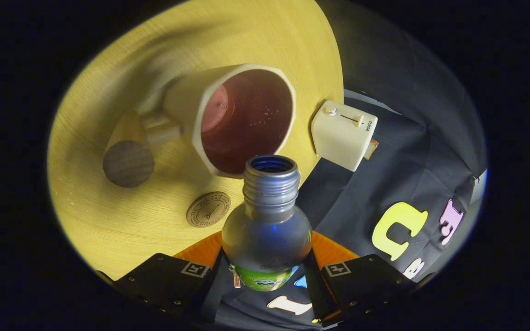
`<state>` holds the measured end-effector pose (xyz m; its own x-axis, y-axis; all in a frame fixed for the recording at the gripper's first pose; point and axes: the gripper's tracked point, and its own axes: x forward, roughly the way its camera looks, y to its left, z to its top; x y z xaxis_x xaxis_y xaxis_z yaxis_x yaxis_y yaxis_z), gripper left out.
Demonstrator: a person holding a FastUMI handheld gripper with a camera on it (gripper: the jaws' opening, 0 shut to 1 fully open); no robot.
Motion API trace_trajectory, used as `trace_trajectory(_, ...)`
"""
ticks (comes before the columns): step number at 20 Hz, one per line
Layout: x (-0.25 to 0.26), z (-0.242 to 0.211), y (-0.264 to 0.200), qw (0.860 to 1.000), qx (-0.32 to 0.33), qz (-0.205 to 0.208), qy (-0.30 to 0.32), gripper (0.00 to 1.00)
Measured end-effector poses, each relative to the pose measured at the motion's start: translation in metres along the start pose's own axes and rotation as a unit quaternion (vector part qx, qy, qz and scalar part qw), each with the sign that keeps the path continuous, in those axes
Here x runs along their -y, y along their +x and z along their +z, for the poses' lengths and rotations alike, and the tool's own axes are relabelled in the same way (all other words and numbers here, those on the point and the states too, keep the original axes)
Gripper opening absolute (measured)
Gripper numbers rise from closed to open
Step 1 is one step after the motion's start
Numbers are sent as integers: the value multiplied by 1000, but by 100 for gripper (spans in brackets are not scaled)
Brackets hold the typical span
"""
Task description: Take the bottle from table, then pour the juice into the cup, finally place the bottle on the coaster
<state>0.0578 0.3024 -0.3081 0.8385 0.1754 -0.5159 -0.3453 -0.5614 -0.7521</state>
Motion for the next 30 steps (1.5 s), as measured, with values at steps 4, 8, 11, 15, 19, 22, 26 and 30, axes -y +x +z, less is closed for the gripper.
trace_trajectory(4, -6, -3, -2, 999, 15, 6, 48, 76)
trace_trajectory(8, -14, -19, 0, 996, 16, 13, 88, 76)
trace_trajectory(11, -20, -34, -3, 991, 20, 10, 129, 76)
trace_trajectory(15, -33, -55, -7, 978, 19, 19, 209, 76)
trace_trajectory(19, -40, -75, -10, 960, 14, 7, 278, 76)
trace_trajectory(22, -54, -86, -10, 944, 9, 16, 329, 76)
trace_trajectory(26, -58, -98, -10, 908, 19, 1, 419, 76)
trace_trajectory(30, -48, -96, -5, 850, 62, -14, 523, 76)
